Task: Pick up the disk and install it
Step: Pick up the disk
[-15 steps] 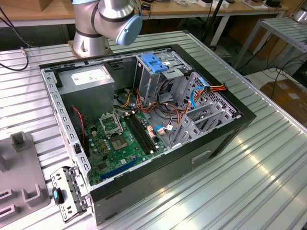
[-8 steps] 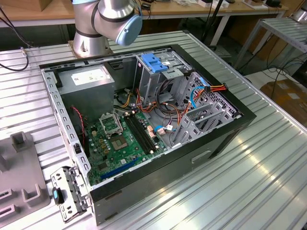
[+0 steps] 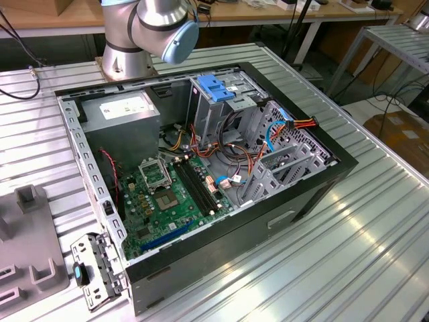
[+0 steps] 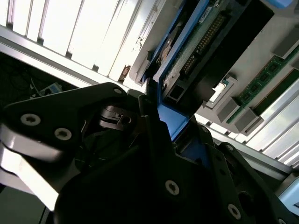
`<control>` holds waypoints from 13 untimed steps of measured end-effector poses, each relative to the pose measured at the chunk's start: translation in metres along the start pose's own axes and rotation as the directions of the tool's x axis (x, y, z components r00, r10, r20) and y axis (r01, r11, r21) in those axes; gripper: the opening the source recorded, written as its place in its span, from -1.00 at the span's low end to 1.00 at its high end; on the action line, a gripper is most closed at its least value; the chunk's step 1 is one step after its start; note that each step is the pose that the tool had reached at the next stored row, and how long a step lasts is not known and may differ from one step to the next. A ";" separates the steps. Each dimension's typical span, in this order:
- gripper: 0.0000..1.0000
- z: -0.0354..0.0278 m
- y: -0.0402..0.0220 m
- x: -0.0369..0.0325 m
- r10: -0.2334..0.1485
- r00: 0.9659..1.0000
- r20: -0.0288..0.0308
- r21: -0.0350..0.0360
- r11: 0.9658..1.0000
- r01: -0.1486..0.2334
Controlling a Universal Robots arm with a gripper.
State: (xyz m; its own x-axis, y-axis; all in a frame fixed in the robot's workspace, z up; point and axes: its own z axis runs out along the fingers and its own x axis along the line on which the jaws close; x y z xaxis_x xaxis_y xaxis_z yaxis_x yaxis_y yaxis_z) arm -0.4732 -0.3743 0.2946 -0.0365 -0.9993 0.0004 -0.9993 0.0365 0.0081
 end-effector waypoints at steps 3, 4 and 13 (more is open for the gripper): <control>-0.25 0.0000 0.0000 0.0000 0.000 1.000 0.000 0.000 1.000 0.000; -0.25 0.0001 0.0000 0.0000 0.000 1.000 0.000 0.000 1.000 0.000; -0.25 -0.0198 0.0002 0.0000 -0.012 1.000 0.000 0.000 1.000 0.012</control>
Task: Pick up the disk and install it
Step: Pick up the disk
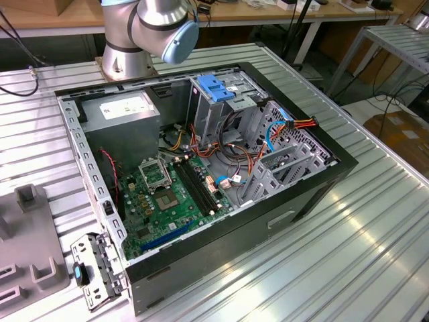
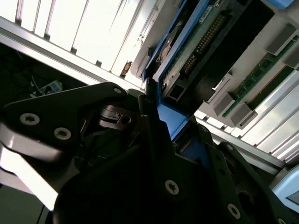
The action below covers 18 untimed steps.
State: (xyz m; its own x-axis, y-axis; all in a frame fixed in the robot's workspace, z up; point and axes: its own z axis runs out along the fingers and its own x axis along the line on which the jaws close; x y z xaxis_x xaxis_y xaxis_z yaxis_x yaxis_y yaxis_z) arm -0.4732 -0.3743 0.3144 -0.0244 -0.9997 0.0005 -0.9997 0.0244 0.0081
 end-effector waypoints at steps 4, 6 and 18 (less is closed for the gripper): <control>-0.25 -0.0093 0.0000 0.0000 0.000 1.000 0.000 0.000 1.000 0.000; -0.25 -0.0139 0.0001 0.0000 0.000 1.000 0.000 0.000 1.000 0.000; -0.25 -0.0385 0.0003 0.0000 0.000 1.000 0.000 0.000 1.000 0.000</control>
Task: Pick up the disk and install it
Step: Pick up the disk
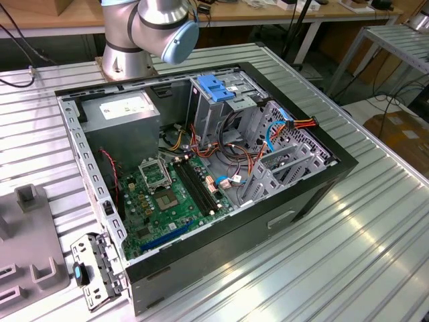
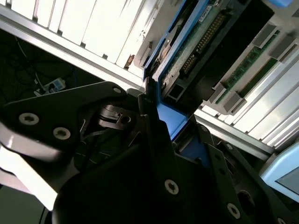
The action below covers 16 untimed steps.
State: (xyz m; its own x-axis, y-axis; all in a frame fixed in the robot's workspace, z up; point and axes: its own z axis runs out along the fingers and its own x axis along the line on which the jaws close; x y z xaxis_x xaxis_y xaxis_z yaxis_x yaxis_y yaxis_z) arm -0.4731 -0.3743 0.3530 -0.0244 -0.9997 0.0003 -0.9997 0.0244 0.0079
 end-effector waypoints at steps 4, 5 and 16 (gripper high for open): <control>-0.25 -0.0004 0.0000 0.0000 0.000 1.000 0.000 0.000 1.000 0.000; -0.25 -0.0005 0.0000 0.0000 0.000 1.000 0.000 0.000 1.000 0.000; -0.25 -0.0102 0.0001 0.0000 0.000 1.000 0.000 0.000 1.000 0.000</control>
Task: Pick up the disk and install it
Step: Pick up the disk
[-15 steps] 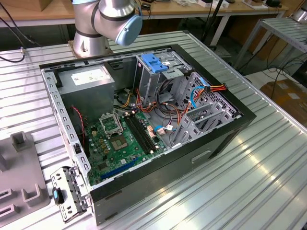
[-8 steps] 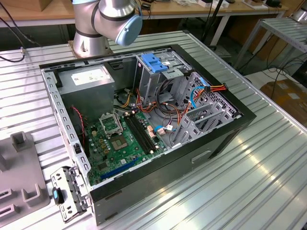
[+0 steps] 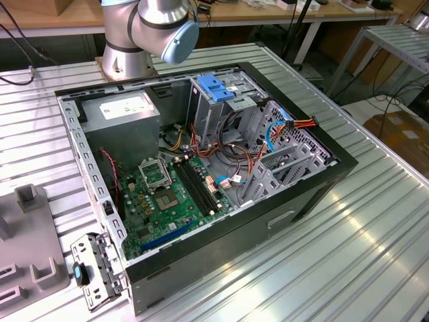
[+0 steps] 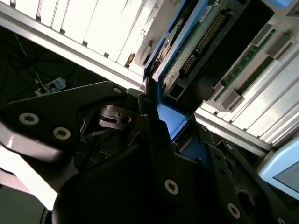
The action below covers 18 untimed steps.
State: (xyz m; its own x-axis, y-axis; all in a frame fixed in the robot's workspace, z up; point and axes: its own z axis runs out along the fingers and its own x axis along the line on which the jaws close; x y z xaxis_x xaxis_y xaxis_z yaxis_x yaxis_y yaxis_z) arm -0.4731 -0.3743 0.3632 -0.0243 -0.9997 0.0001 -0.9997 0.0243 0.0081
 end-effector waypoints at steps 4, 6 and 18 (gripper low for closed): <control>-0.25 -0.0040 0.0001 0.0000 0.000 1.000 0.000 0.000 1.000 0.000; -0.25 -0.0057 0.0001 0.0000 0.000 1.000 0.000 0.000 1.000 0.000; -0.25 -0.0170 0.0002 0.0000 0.000 1.000 0.000 0.000 1.000 0.000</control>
State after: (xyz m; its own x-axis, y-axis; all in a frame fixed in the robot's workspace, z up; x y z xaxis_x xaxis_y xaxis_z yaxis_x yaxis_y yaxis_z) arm -0.4732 -0.3743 0.3802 -0.0244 -0.9997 0.0000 -0.9997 0.0244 0.0080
